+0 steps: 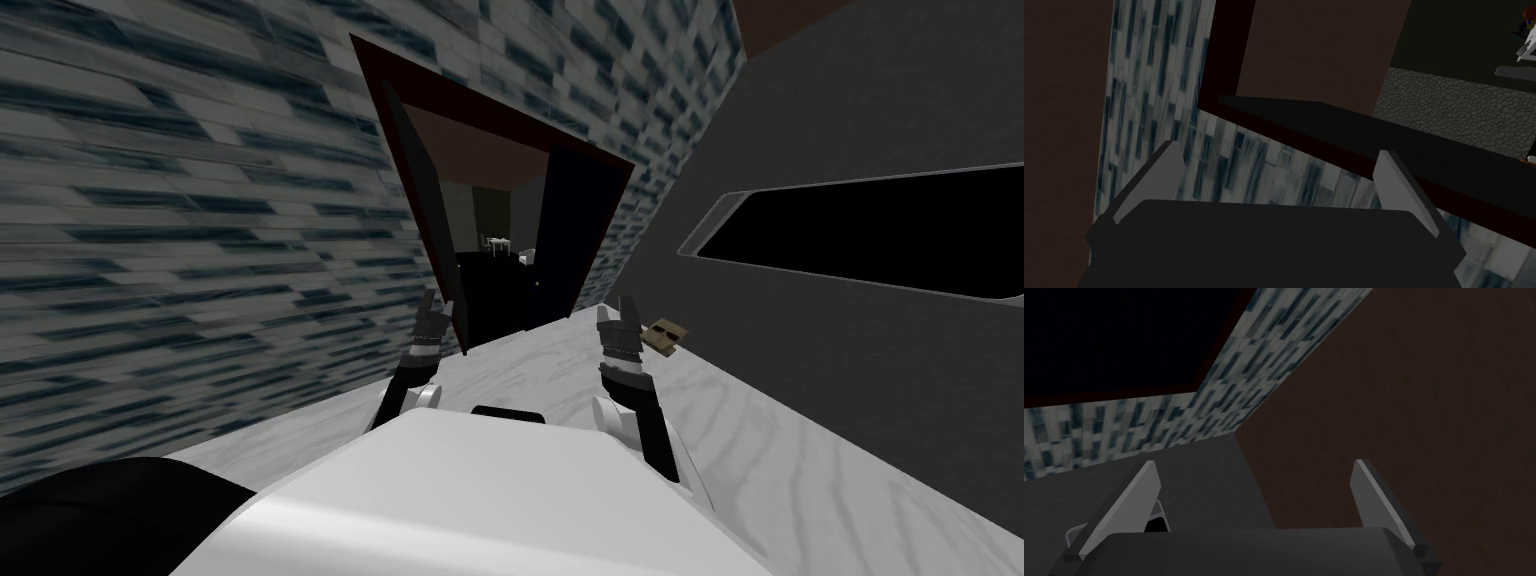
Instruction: Push the door open
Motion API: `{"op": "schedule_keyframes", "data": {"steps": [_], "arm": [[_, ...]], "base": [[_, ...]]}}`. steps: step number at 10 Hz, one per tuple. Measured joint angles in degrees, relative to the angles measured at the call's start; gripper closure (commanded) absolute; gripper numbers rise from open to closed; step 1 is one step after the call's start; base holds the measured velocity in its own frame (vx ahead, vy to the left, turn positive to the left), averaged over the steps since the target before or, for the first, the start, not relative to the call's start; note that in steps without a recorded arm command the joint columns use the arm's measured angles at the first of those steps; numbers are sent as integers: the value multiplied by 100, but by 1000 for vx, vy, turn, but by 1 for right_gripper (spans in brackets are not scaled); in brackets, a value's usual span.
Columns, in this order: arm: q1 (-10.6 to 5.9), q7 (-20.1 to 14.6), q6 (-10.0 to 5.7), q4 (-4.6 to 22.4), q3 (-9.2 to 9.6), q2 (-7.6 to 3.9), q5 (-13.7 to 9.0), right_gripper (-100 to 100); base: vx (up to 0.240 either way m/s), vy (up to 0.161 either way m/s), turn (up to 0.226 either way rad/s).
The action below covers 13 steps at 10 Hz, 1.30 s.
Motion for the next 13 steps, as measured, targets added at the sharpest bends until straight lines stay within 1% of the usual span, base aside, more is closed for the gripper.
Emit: {"op": "schedule_keyframes", "data": {"steps": [2, 5, 6, 7, 11, 12, 13], "arm": [[-84, 7, -22, 194, 34, -24, -2, -100], [-161, 5, -166, 556, 78, -71, -21, -100], [-201, 6, -191, 656, 97, -78, -23, -100], [-272, -5, -188, 762, 81, -108, -39, -100], [-462, 14, -288, 1248, 157, -128, -44, -100], [-497, -5, -322, 1369, 147, -167, -66, -100], [-582, -6, -349, 1529, 158, -171, -69, -100]], "base": [[164, -44, 39], [139, -61, 35], [106, -35, 29], [90, -41, 29], [80, -51, 38], [87, -45, 36], [102, -44, 44]]}}
